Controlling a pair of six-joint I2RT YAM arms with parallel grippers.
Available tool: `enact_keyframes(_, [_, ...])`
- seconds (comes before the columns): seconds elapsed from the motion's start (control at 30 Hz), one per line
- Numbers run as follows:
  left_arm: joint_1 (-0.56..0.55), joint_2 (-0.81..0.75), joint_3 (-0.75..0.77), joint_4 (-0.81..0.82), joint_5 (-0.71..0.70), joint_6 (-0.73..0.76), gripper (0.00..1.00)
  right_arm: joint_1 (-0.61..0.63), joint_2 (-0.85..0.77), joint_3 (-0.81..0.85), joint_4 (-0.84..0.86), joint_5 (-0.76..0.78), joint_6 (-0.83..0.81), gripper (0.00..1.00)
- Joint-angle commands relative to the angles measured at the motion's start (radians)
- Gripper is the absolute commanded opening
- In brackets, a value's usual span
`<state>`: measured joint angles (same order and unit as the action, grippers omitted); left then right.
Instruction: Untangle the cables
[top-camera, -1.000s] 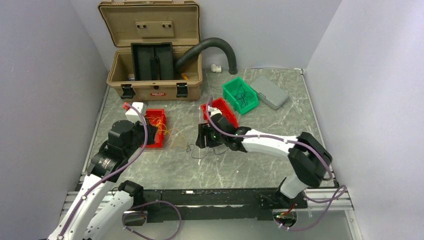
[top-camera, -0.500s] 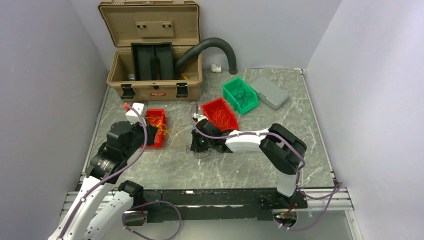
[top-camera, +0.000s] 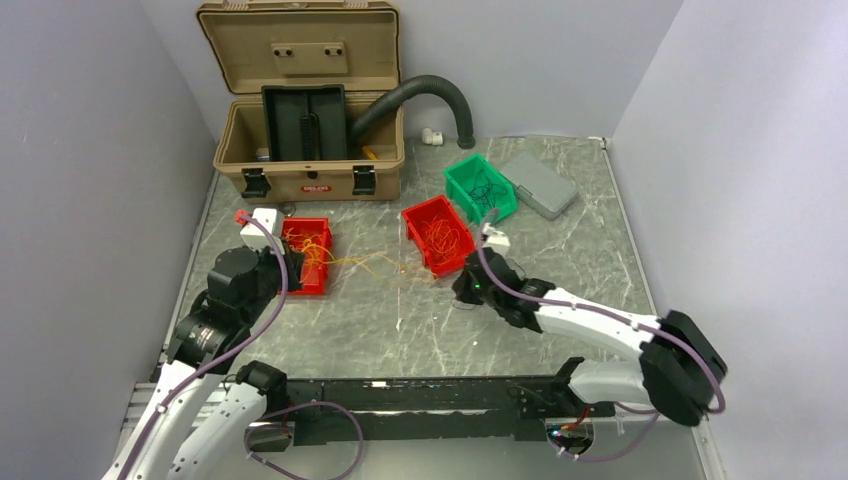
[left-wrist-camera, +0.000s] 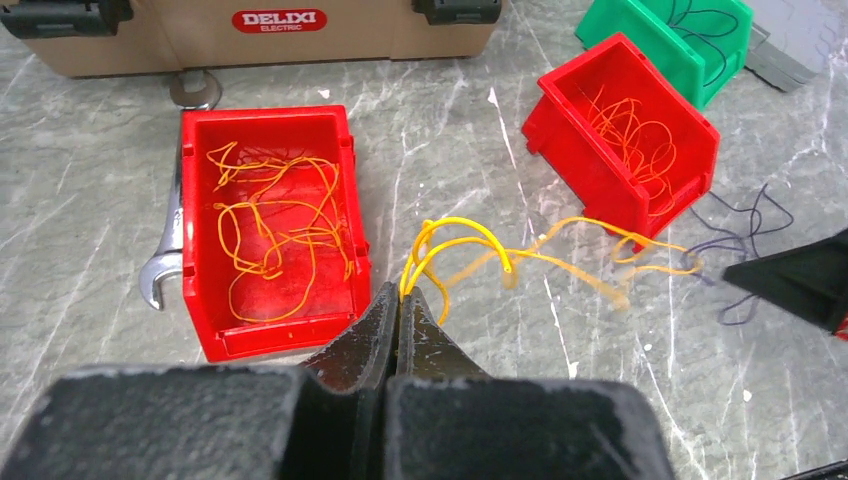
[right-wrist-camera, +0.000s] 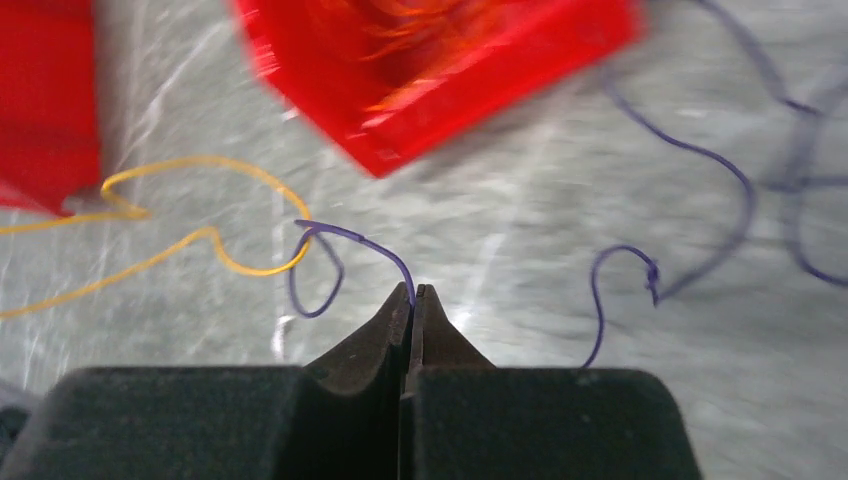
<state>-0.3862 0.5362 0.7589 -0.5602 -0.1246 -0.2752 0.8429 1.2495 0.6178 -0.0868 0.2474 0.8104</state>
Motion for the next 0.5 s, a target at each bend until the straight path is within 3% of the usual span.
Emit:
enact_keyframes(0.0, [0.004, -0.003, 0.017, 0.003, -0.051, -0.003, 0.00, -0.127, -0.136, -0.086, -0.172, 0.093, 0.071, 0.00])
enact_keyframes(0.1, [0.004, 0.000, 0.017, 0.008, -0.040, -0.002, 0.00, -0.210, -0.210, -0.107, -0.222, 0.098, 0.042, 0.00])
enact_keyframes(0.33, [0.005, 0.000, 0.017, -0.004, -0.065, -0.004, 0.00, -0.261, -0.223, -0.062, -0.317, 0.156, -0.009, 0.00])
enact_keyframes(0.4, [0.006, 0.004, 0.029, -0.056, -0.171, -0.031, 0.00, -0.283, -0.217, -0.049, -0.355, 0.178, 0.004, 0.00])
enact_keyframes(0.47, [0.006, 0.008, 0.057, -0.127, -0.363, -0.097, 0.00, -0.318, -0.219, -0.039, -0.409, 0.211, 0.045, 0.00])
